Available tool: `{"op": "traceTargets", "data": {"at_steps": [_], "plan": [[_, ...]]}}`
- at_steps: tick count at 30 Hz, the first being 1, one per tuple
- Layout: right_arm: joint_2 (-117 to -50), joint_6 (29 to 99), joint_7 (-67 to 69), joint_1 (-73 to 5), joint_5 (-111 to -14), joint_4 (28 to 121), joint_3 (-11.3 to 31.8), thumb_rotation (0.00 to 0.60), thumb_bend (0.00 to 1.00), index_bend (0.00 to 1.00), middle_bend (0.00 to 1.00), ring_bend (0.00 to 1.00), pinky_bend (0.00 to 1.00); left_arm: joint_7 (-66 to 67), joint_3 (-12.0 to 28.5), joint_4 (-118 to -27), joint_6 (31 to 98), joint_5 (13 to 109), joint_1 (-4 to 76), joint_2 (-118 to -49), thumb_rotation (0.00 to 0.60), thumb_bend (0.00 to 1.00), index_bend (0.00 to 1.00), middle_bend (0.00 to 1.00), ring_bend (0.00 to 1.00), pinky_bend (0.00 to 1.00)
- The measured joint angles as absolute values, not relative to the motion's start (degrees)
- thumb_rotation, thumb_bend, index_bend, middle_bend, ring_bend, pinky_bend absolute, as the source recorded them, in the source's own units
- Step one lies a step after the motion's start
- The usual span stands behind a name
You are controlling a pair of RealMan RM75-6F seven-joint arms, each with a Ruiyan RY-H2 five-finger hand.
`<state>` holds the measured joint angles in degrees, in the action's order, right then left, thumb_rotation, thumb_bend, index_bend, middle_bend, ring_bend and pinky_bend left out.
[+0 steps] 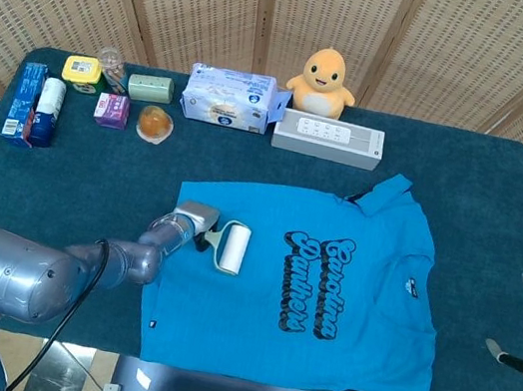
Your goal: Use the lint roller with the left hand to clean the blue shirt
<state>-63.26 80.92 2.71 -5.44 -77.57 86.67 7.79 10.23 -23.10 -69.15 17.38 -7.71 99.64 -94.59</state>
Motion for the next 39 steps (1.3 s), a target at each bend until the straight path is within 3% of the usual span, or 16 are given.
{"op": "traceTargets", "data": {"at_steps": [27, 30, 35, 39], "plan": [[-62.84, 81.03, 3.21, -5.35, -77.58, 87.07, 7.87, 0.6, 0.0, 0.02, 0.0, 0.0, 0.0, 0.5, -26.52, -65.24, 12.32, -8.25, 110.32, -99.63, 0.6, 0.74, 1.0, 1.0, 0.92, 1.0], [-62.85, 81.01, 3.39, -5.37, -77.65, 87.05, 7.87, 0.6, 0.0, 0.02, 0.0, 0.0, 0.0, 0.06, -26.67, -65.22, 13.9, -8.05, 111.14, -100.13, 0.6, 0.74, 1.0, 1.0, 0.92, 1.0], [-62.79, 80.88, 3.7, -5.4, -77.77, 87.1, 7.8, 0.6, 0.0, 0.01, 0.0, 0.0, 0.0, 1.46, -26.43, -65.3, 22.06, -10.44, 113.2, -101.9, 0.6, 0.75, 1.0, 1.0, 0.92, 1.0], [-62.64, 80.88, 4.09, -5.38, -77.8, 87.13, 7.82, 0.6, 0.0, 0.02, 0.0, 0.0, 0.0, 4.46, -25.44, -64.2, 23.71, -14.1, 114.92, -103.4, 0.6, 0.75, 1.0, 1.0, 0.92, 1.0]]}}
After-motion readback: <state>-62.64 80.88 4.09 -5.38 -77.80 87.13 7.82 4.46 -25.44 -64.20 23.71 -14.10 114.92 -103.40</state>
